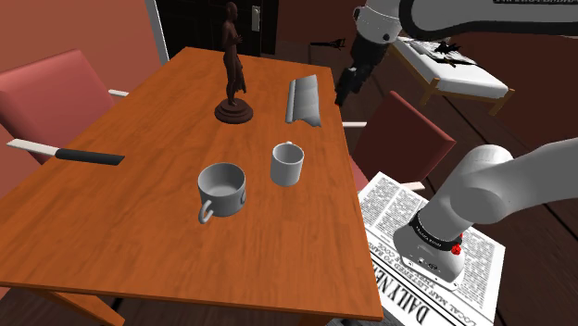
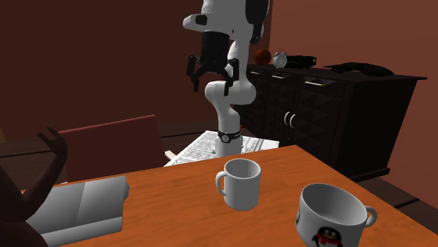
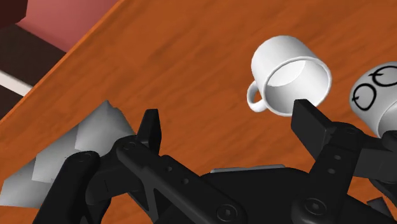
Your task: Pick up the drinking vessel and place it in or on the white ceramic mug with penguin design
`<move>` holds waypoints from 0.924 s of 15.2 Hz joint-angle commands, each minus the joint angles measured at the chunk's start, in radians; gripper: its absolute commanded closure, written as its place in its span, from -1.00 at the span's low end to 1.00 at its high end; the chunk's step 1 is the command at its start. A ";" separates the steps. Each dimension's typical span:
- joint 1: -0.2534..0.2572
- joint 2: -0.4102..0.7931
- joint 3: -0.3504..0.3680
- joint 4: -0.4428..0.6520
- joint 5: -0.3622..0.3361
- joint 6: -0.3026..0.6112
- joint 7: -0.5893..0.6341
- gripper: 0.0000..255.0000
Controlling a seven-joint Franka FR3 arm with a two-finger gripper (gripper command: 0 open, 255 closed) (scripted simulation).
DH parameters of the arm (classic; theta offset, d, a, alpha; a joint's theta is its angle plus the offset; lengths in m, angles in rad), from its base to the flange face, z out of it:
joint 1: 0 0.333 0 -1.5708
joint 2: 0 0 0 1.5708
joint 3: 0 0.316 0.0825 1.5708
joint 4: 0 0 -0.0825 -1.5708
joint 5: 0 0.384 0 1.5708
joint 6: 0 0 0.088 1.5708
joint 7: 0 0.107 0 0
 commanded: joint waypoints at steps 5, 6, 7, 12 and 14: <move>0.029 0.165 0.079 0.001 0.036 0.120 0.070 -1.00; 0.033 0.195 0.092 0.004 0.039 0.139 0.082 -1.00; 0.037 0.225 0.105 0.009 0.043 0.157 0.093 -1.00; 0.054 0.387 0.167 0.047 0.045 0.244 0.154 -1.00; 0.061 0.456 0.191 0.069 0.039 0.276 0.181 -1.00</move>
